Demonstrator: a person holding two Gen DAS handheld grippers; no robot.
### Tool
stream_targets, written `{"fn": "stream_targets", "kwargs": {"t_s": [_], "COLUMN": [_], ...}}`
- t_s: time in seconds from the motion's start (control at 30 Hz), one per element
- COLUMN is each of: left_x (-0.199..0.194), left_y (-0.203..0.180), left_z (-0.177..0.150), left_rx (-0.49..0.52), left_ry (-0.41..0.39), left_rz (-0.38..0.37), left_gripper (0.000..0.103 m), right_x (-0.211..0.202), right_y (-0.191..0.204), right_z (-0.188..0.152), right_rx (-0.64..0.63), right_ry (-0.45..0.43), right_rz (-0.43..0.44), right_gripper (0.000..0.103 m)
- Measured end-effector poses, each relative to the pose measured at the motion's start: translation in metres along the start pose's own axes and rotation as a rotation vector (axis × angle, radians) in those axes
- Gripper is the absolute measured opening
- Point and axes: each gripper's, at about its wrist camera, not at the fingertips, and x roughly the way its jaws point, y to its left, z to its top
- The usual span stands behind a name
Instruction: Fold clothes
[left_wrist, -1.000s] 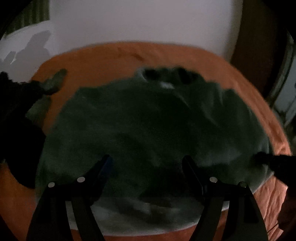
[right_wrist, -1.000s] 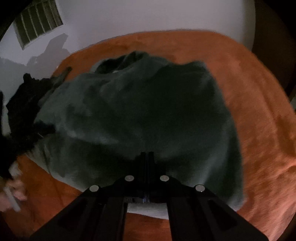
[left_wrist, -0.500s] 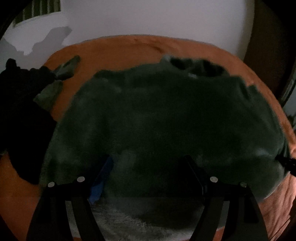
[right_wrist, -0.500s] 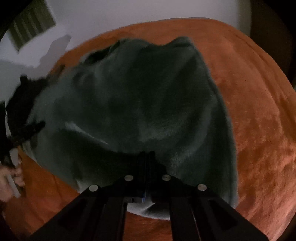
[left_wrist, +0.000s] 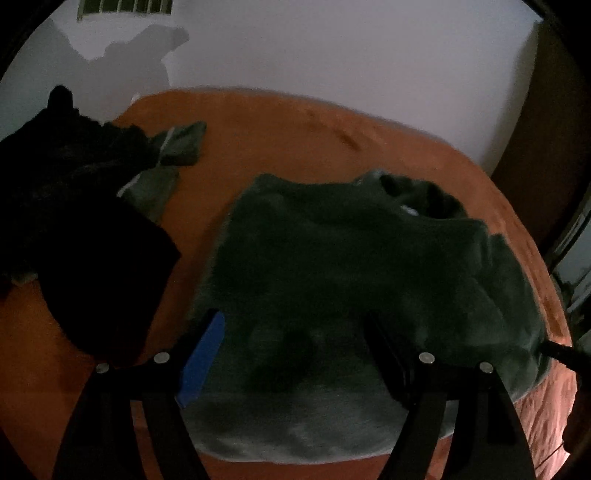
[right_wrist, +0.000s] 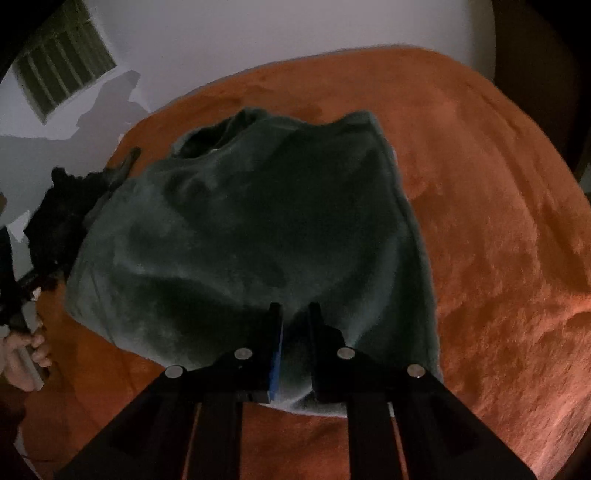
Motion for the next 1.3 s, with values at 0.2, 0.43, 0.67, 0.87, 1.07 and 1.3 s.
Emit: {"fn": "stream_targets", "kwargs": {"t_s": [0.2, 0.43, 0.67, 0.87, 1.07, 1.3], "left_x": [0.003, 0.021, 0.037, 0.065, 0.098, 0.144], "left_y": [0.054, 0.078, 0.075, 0.066, 0.078, 0.080], "left_z": [0.010, 0.011, 0.014, 0.019, 0.036, 0.060], "left_rx": [-0.170, -0.278, -0.274, -0.224, -0.269, -0.287], "left_ry": [0.075, 0.167, 0.248, 0.338, 0.401, 0.437], "left_rz": [-0.086, -0.191, -0.268, -0.317, -0.390, -0.442], "left_gripper": [0.079, 0.079, 0.079, 0.079, 0.079, 0.079], "right_x": [-0.007, -0.018, -0.014, 0.001, 0.028, 0.070], "right_y": [-0.030, -0.051, -0.055, -0.071, -0.106, -0.112], "right_z": [-0.006, -0.012, 0.001, 0.015, 0.034, 0.073], "right_rx": [0.054, 0.049, 0.059, 0.081, 0.115, 0.065], "right_ry": [0.031, 0.069, 0.059, 0.093, 0.171, 0.229], "right_rz": [-0.019, -0.019, 0.028, 0.077, 0.161, 0.324], "right_gripper": [0.012, 0.013, 0.049, 0.058, 0.061, 0.070]}}
